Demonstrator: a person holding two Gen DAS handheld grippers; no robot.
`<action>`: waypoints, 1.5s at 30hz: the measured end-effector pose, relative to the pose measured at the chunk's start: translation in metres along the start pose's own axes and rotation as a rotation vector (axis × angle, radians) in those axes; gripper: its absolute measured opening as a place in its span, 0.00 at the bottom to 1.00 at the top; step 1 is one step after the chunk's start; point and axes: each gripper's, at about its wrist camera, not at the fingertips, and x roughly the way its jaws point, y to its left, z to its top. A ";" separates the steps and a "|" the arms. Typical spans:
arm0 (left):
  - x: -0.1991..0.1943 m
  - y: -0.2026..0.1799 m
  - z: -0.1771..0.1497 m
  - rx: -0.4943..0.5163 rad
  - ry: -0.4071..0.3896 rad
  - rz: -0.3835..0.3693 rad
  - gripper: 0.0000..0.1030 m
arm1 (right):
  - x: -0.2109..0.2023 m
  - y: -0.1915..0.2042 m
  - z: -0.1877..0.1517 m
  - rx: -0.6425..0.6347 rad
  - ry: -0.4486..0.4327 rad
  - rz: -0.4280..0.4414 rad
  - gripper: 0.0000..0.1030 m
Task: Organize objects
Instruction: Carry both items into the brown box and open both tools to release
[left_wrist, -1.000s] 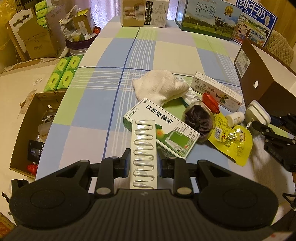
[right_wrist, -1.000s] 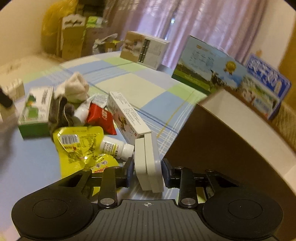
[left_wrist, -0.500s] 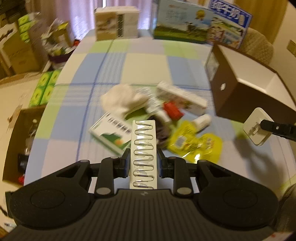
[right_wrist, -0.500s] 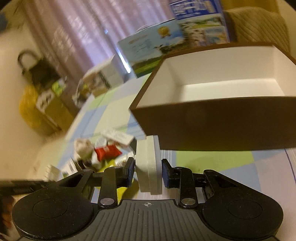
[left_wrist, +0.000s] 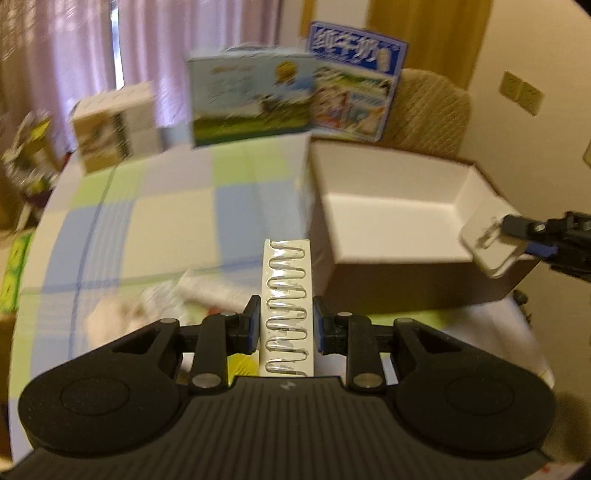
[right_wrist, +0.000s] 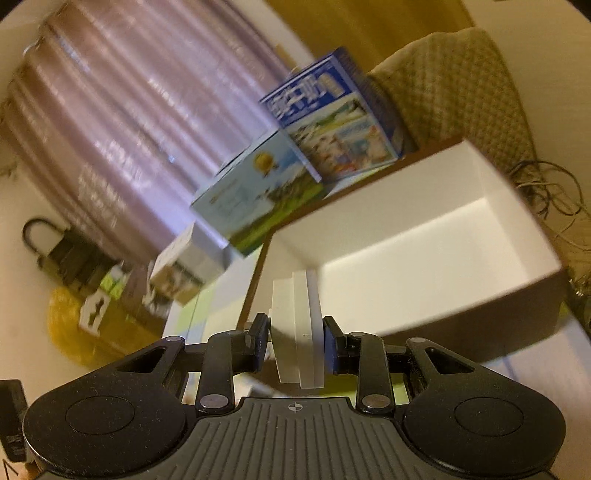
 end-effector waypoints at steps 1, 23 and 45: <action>0.004 -0.007 0.008 0.006 -0.007 -0.010 0.23 | 0.002 -0.004 0.006 0.005 -0.007 -0.015 0.27; 0.148 -0.122 0.074 0.034 0.167 -0.089 0.23 | 0.070 -0.073 0.032 0.074 0.052 -0.296 0.27; 0.186 -0.142 0.071 0.050 0.224 -0.073 0.23 | 0.091 -0.093 0.042 0.079 0.133 -0.343 0.41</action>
